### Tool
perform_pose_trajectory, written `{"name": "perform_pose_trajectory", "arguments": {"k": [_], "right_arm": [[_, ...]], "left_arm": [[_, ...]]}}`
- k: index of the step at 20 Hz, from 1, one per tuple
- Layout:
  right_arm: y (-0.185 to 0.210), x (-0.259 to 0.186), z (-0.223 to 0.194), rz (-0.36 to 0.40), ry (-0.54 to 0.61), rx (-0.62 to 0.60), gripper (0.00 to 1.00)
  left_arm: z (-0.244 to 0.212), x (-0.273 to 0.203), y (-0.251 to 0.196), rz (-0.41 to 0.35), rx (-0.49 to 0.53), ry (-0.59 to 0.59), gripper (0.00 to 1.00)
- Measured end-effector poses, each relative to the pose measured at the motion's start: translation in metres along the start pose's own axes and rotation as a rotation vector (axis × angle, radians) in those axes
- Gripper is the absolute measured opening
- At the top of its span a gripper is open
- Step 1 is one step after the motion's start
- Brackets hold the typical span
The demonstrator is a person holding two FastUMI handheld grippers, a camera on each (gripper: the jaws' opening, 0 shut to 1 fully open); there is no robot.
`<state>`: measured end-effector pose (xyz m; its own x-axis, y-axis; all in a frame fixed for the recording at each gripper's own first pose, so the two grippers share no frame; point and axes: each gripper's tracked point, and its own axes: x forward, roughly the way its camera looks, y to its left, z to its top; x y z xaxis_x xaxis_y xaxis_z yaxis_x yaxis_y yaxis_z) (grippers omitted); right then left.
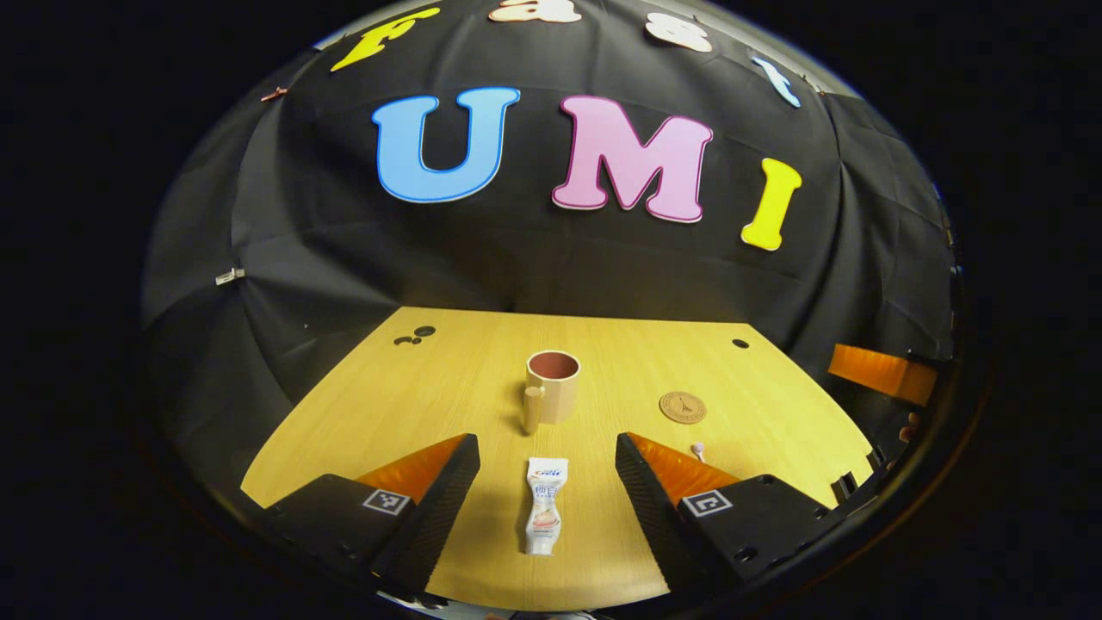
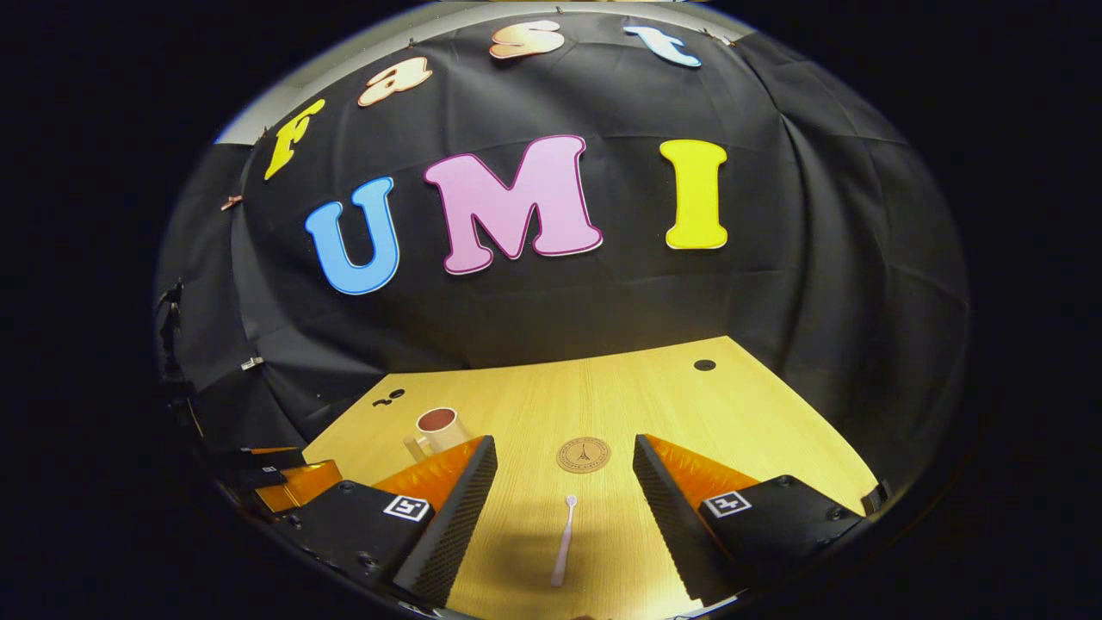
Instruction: Put the toothbrush and toothpaste on the desktop into the cup, then pick up the cup and place it on the coaster on the desktop.
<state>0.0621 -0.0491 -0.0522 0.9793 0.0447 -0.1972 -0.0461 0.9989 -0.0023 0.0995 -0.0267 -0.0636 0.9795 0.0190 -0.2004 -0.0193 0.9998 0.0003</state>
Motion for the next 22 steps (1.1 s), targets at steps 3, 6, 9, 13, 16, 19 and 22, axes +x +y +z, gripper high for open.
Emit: {"name": "perform_pose_trajectory", "arguments": {"k": [3,6,9,13,16,19,22], "right_arm": [[-0.006,0.014,-0.005,0.019,0.025,-0.003,0.98],[-0.012,0.027,-0.011,0.039,0.056,-0.004,0.98],[-0.016,0.037,-0.025,0.064,0.101,0.001,0.98],[-0.029,0.05,-0.044,0.063,0.168,0.014,0.98],[-0.034,0.055,-0.056,0.069,0.209,0.025,0.98],[-0.037,0.061,-0.069,0.078,0.25,0.043,0.98],[-0.041,0.065,-0.084,0.072,0.293,0.077,0.99]], "left_arm": [[-0.018,0.014,0.002,0.022,0.007,0.044,0.99],[-0.041,0.032,0.001,0.048,0.015,0.105,0.99],[-0.063,0.045,0.001,0.058,0.004,0.167,0.99],[-0.099,0.067,0.001,0.075,0.021,0.257,0.99],[-0.119,0.079,-0.001,0.063,0.029,0.325,0.99],[-0.132,0.094,-0.002,0.064,0.055,0.379,0.98],[-0.141,0.105,-0.002,0.065,0.075,0.442,0.96]]}}
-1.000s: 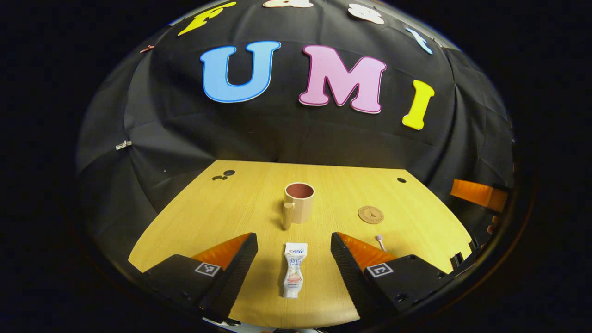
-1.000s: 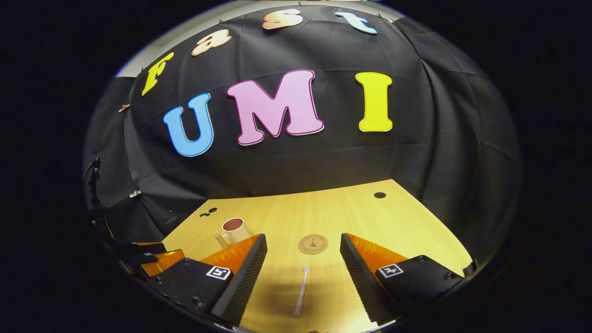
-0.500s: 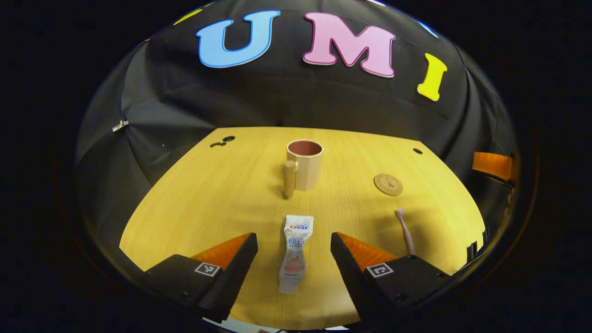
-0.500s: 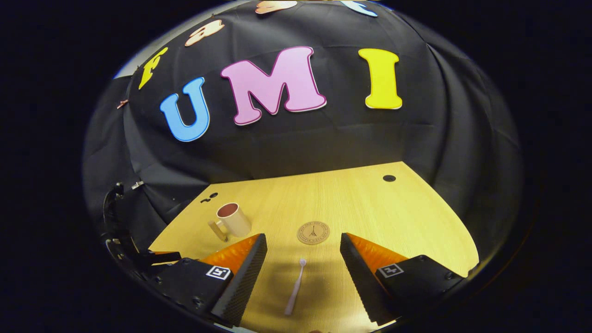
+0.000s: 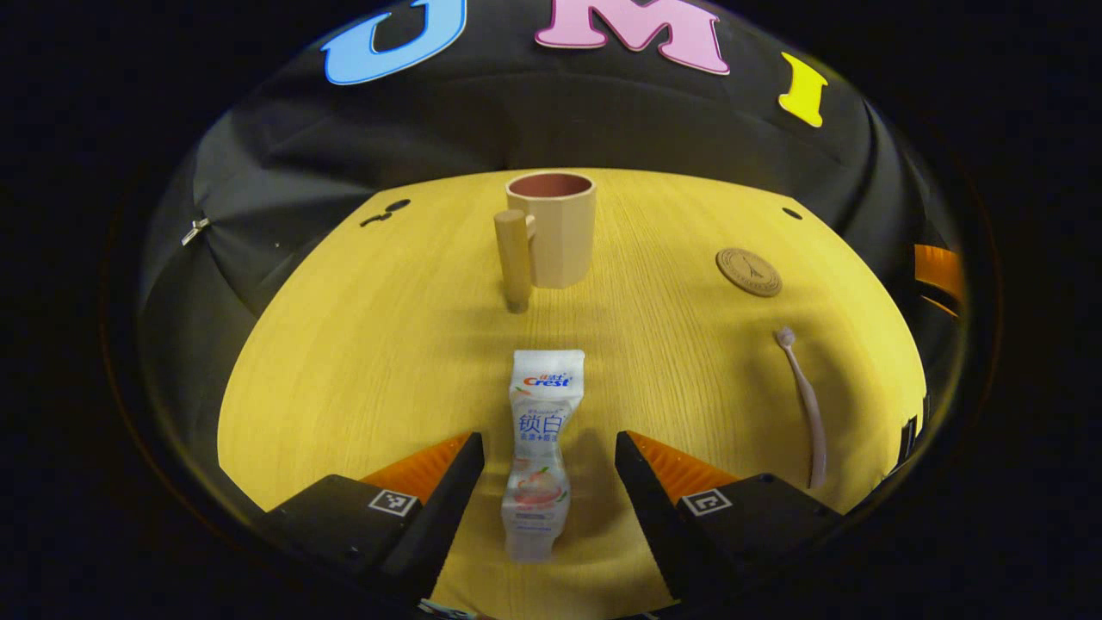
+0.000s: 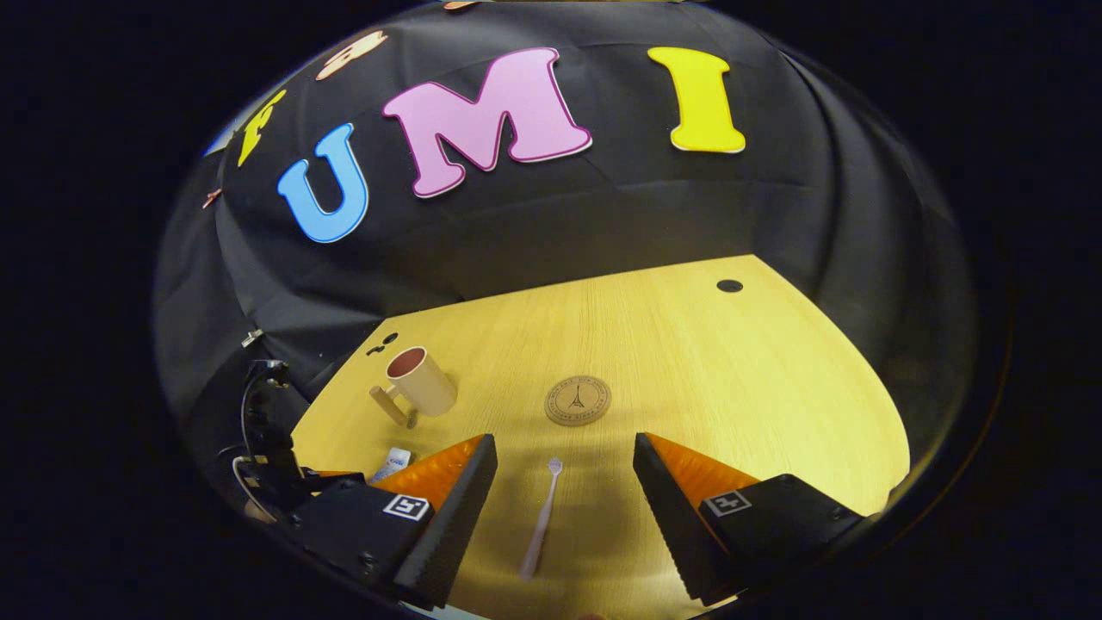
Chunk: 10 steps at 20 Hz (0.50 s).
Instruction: Put the toothbrush and toothpaste on the desktop into the cup, then pick up the cup and place it on the coaster on the desktop.
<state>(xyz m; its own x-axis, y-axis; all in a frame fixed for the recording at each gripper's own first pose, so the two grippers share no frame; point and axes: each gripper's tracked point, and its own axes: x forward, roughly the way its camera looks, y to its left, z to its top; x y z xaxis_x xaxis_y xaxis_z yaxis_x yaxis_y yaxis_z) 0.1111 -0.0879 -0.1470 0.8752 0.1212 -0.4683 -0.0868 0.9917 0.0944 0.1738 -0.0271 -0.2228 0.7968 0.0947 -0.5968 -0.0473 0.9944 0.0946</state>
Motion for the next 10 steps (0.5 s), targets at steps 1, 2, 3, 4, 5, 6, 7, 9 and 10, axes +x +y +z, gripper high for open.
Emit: {"name": "perform_pose_trajectory", "arguments": {"k": [1,2,3,4,5,6,7,9,10], "right_arm": [[-0.004,0.002,-0.007,-0.013,0.024,0.015,0.98],[-0.007,0.003,-0.013,-0.023,0.046,0.03,0.98],[-0.009,0.004,-0.017,-0.029,0.06,0.044,0.98],[-0.011,0.005,-0.018,-0.039,0.069,0.055,0.99],[-0.013,0.005,-0.021,-0.047,0.073,0.06,0.98],[-0.014,0.006,-0.021,-0.057,0.075,0.058,0.98],[-0.018,0.007,-0.023,-0.071,0.075,0.056,0.98],[-0.02,0.006,-0.027,-0.097,0.083,0.063,0.98],[-0.02,0.006,-0.03,-0.109,0.094,0.071,0.98]], "left_arm": [[0.0,0.004,-0.001,-0.003,0.003,0.012,0.95],[-0.001,0.007,-0.001,-0.006,0.006,0.023,0.94],[-0.003,0.01,0.0,-0.006,0.004,0.036,0.93],[-0.005,0.014,0.0,-0.015,-0.006,0.056,0.92],[-0.009,0.015,-0.002,-0.026,-0.024,0.076,0.9],[-0.002,0.016,-0.001,-0.03,-0.024,0.058,0.87],[-0.006,0.019,-0.001,-0.036,-0.014,0.073,0.88],[-0.004,0.02,-0.003,-0.062,0.022,0.082,0.81],[-0.002,0.019,-0.004,-0.075,0.038,0.083,0.73]]}}
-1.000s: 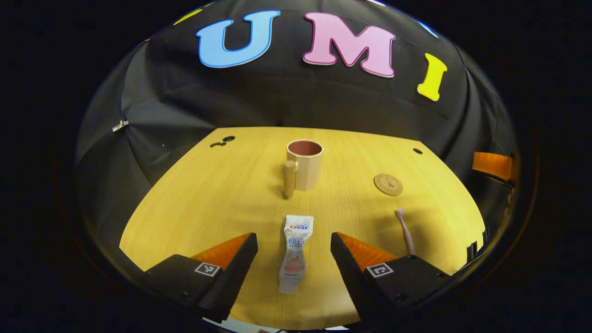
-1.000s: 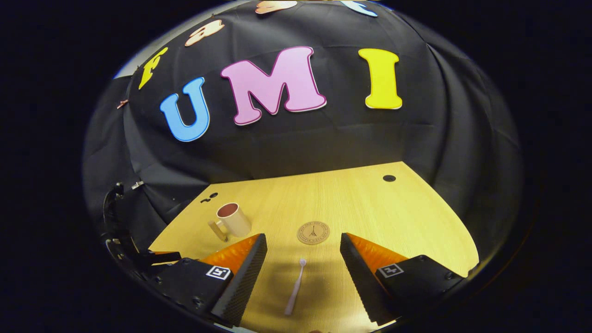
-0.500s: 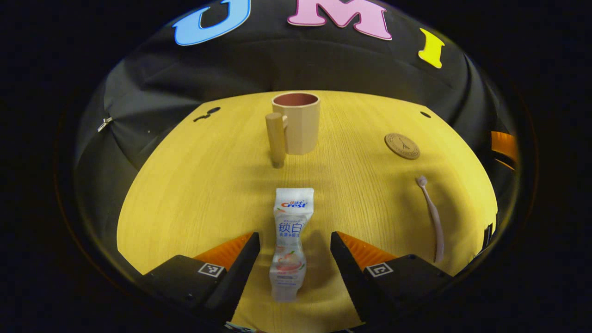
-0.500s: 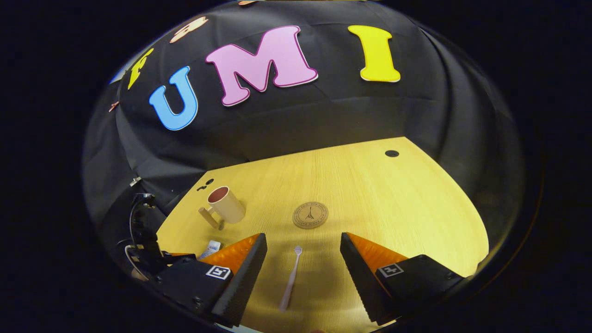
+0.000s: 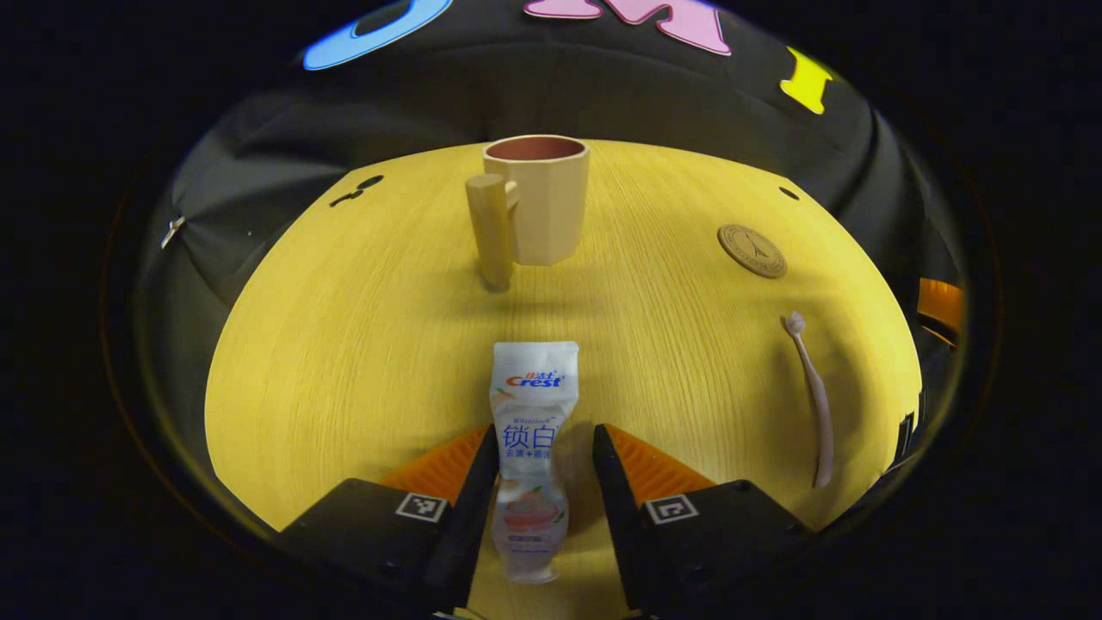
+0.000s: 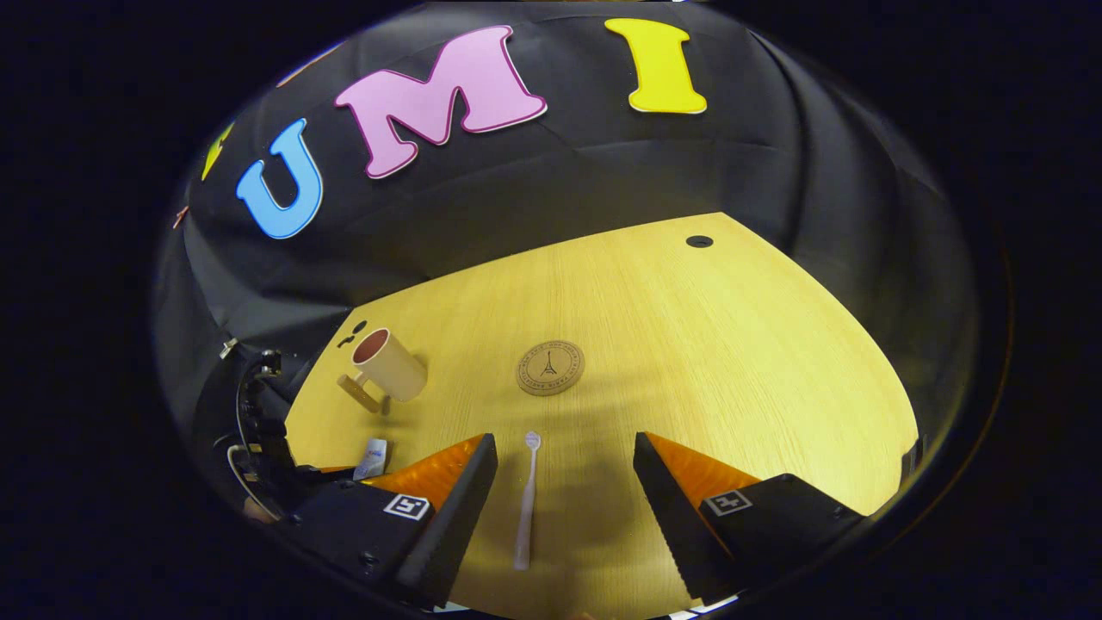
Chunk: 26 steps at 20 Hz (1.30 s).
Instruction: Put the toothbrush and toothpaste on the desktop into the cup, then pick up the cup and place it on the coaster on the desktop.
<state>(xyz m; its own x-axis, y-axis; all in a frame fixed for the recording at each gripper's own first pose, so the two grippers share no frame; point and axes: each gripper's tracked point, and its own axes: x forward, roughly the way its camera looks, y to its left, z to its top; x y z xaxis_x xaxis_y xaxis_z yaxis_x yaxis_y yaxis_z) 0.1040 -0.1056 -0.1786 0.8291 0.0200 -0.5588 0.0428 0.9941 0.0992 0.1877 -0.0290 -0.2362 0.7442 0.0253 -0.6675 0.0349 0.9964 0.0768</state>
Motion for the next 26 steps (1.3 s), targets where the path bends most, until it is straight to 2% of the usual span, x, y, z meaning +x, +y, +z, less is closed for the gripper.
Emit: {"name": "perform_pose_trajectory", "arguments": {"k": [1,2,3,5,6,8,9,10,11,14,17,23,26], "right_arm": [[0.001,0.001,-0.005,-0.01,0.012,0.008,0.98],[0.004,0.002,-0.01,-0.019,0.026,0.011,0.98],[0.006,0.001,-0.015,-0.029,0.038,0.011,0.98],[0.011,0.003,-0.03,-0.05,0.077,-0.002,0.98],[0.014,0.004,-0.038,-0.058,0.1,-0.008,0.98],[0.022,0.007,-0.05,-0.07,0.134,-0.031,0.98],[0.023,0.009,-0.056,-0.083,0.15,-0.051,0.98],[0.023,0.01,-0.061,-0.102,0.172,-0.067,0.98],[0.023,0.01,-0.068,-0.123,0.202,-0.072,0.99],[0.028,0.018,-0.08,-0.148,0.265,-0.062,0.99],[0.032,0.031,-0.09,-0.159,0.298,-0.084,0.99],[0.031,0.045,-0.106,-0.21,0.387,-0.037,0.98],[0.026,0.049,-0.112,-0.231,0.416,-0.061,0.97]], "left_arm": [[0.0,0.001,-0.001,-0.007,0.013,0.006,0.63],[0.0,0.002,-0.001,-0.014,0.023,0.017,0.47],[-0.001,0.002,-0.002,-0.021,0.029,0.025,0.43],[-0.003,0.0,-0.002,-0.033,0.035,0.047,0.42],[-0.003,0.0,-0.002,-0.041,0.046,0.053,0.35],[-0.002,-0.001,-0.001,-0.056,0.061,0.042,0.31],[-0.002,-0.001,-0.001,-0.066,0.063,0.035,0.29],[-0.002,-0.002,0.0,-0.077,0.062,0.03,0.32],[-0.003,-0.002,0.0,-0.09,0.052,0.027,0.27],[-0.006,-0.009,-0.001,-0.148,0.021,0.017,0.23],[-0.011,-0.031,0.004,-0.16,0.04,-0.017,0.24],[-0.021,-0.075,0.01,-0.204,-0.017,-0.063,0.23],[-0.022,-0.08,0.011,-0.212,-0.016,-0.063,0.23]]}}
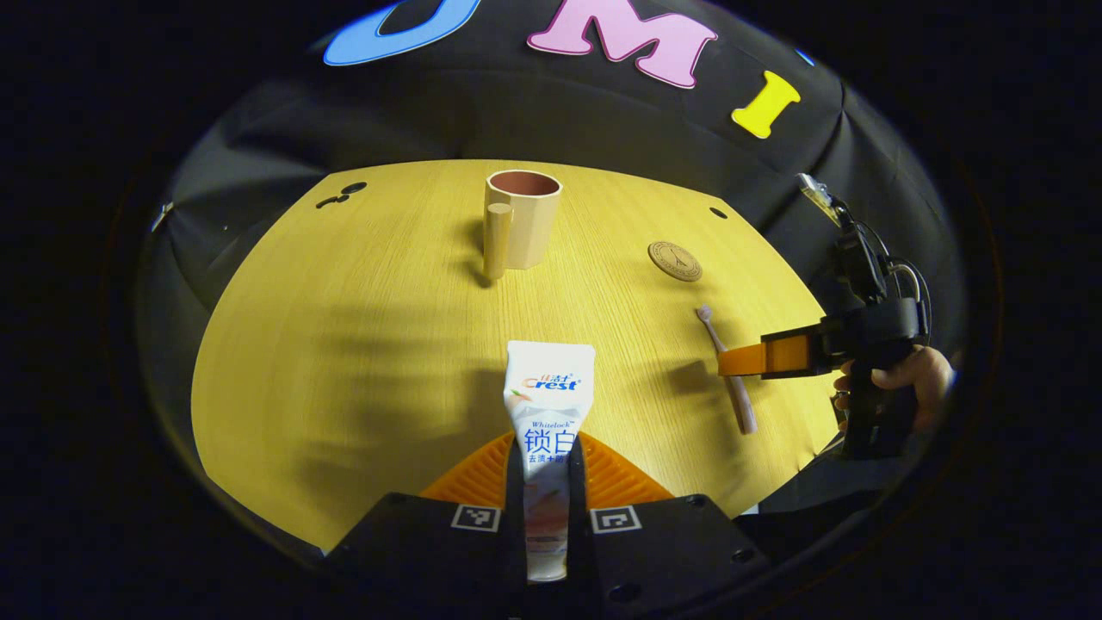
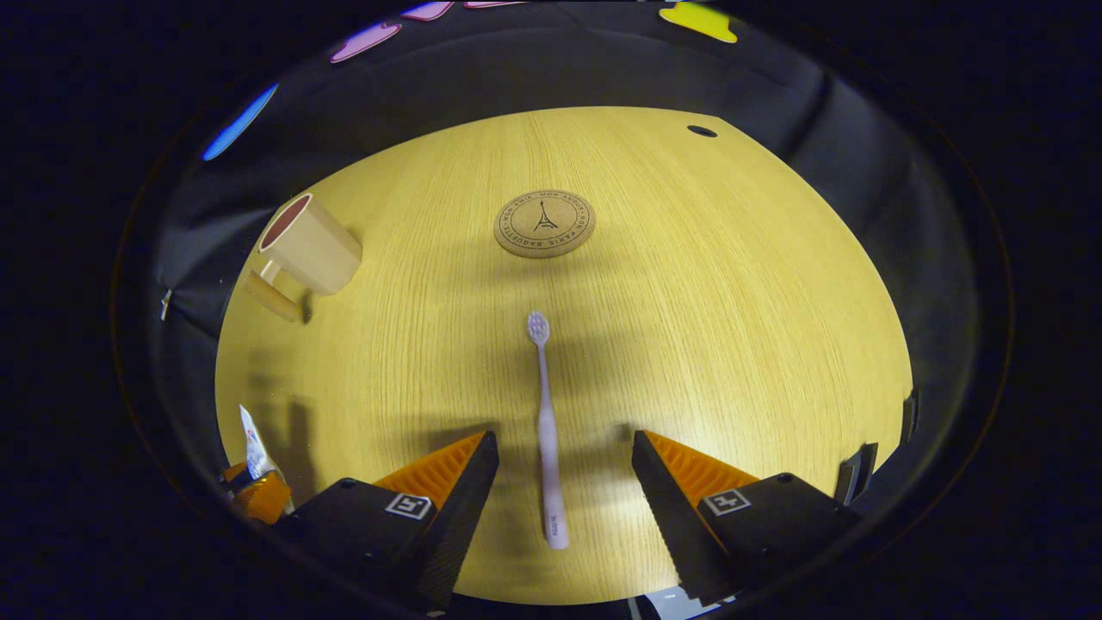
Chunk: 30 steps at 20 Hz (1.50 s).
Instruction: Put the toothbrush and toothpaste on the desktop into the cup, then pick up the cup and place it on the coaster on the desktop.
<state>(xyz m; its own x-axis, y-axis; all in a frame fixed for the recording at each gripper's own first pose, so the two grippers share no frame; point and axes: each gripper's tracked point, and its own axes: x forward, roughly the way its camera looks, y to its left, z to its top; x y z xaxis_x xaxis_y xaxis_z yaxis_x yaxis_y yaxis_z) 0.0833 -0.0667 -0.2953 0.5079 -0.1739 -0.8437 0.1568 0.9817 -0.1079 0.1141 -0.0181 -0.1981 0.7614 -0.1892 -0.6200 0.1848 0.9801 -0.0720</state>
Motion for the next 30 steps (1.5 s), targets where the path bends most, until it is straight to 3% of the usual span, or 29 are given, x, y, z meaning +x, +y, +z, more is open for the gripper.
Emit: {"name": "perform_pose_trajectory", "arguments": {"k": [5,8,9,10,11,13,14,21,30], "right_arm": [[0.002,0.011,-0.008,-0.022,0.036,-0.047,0.88],[0.007,0.009,-0.008,-0.022,0.061,-0.051,0.74],[0.005,0.012,-0.009,-0.023,0.075,-0.045,0.56],[0.004,0.013,-0.007,-0.028,0.079,-0.04,0.57],[0.004,0.011,-0.008,-0.033,0.092,-0.028,0.39],[0.001,0.013,-0.008,-0.041,0.098,-0.009,0.29],[0.001,0.013,-0.008,-0.036,0.098,-0.003,0.14],[0.01,0.011,-0.011,0.07,0.048,-0.204,0.06],[-0.014,-0.011,0.001,0.099,-0.007,-0.144,0.06]], "left_arm": [[-0.004,-0.001,-0.002,-0.018,0.0,-0.006,0.23],[-0.006,-0.001,-0.002,-0.02,-0.009,0.002,0.23],[-0.009,-0.001,-0.002,-0.022,-0.01,0.004,0.24],[-0.008,-0.001,-0.003,-0.028,-0.012,0.001,0.24],[-0.007,-0.002,-0.004,-0.039,-0.017,-0.001,0.23],[-0.008,-0.001,-0.004,-0.048,-0.022,-0.001,0.24],[-0.008,-0.001,-0.004,-0.049,-0.02,0.004,0.23],[-0.011,0.007,-0.013,-0.057,-0.002,0.028,0.23],[0.027,-0.003,-0.003,-0.039,-0.004,-0.037,0.23]]}}
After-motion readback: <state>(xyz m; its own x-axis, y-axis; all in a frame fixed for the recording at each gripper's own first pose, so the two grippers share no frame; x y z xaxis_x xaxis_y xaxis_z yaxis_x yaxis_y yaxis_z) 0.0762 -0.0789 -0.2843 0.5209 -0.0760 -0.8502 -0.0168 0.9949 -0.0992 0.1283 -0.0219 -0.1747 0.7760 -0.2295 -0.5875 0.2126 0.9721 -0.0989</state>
